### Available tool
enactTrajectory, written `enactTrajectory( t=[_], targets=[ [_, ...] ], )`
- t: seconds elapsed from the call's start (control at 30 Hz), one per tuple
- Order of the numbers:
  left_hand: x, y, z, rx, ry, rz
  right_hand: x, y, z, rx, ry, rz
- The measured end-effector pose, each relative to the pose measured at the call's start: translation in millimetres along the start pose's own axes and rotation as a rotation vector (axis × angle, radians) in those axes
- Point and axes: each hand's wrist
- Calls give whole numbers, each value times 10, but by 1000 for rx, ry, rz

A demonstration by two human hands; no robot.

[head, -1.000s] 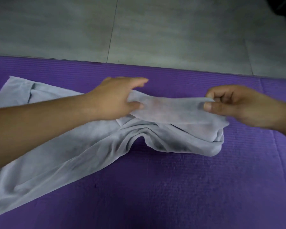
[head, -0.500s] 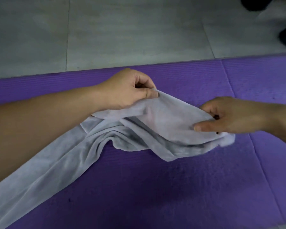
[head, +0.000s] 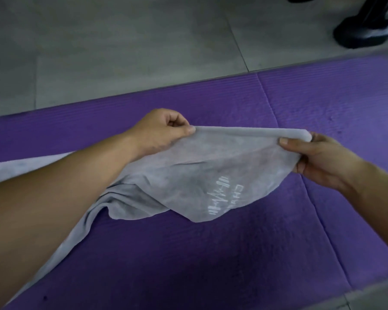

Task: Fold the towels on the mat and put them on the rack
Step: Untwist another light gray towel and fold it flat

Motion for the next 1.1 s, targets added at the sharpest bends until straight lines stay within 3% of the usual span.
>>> enactTrajectory(
  t=[0.23,0.4,0.5,0.67,0.8,0.87,0.97,1.1],
  targets=[
    [181,53,-41,47,-158,64,180,-103,33,95,-253,107],
    [383,36,-69,438,-398,50,600,121,-27,-158,-414,251],
    [523,-67,-57,507,-455,62,969,278,-41,-302,-524,275],
    [418,-59,-337,476,-274,149,1113,267,-93,-409,-528,169],
    [-209,72,-673,581,-139,-14,678,23,-97,-617,-550,187],
    [-437,219,-762,653,-56,-23,453,-162,-97,-663,-567,112],
    [-530,406,-835,745,99,46,220,-383,-185,-554,-441,-105],
    [-498,421,-936,757,124,81,207,-398,-335,-462,-365,-112]
  ],
)
Point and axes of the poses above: each hand's wrist, its own x-axis towards the middle knuckle, its own z-axis out of the back of the hand, y = z × x, and after that the axes turned 1 degree about y, right-handed
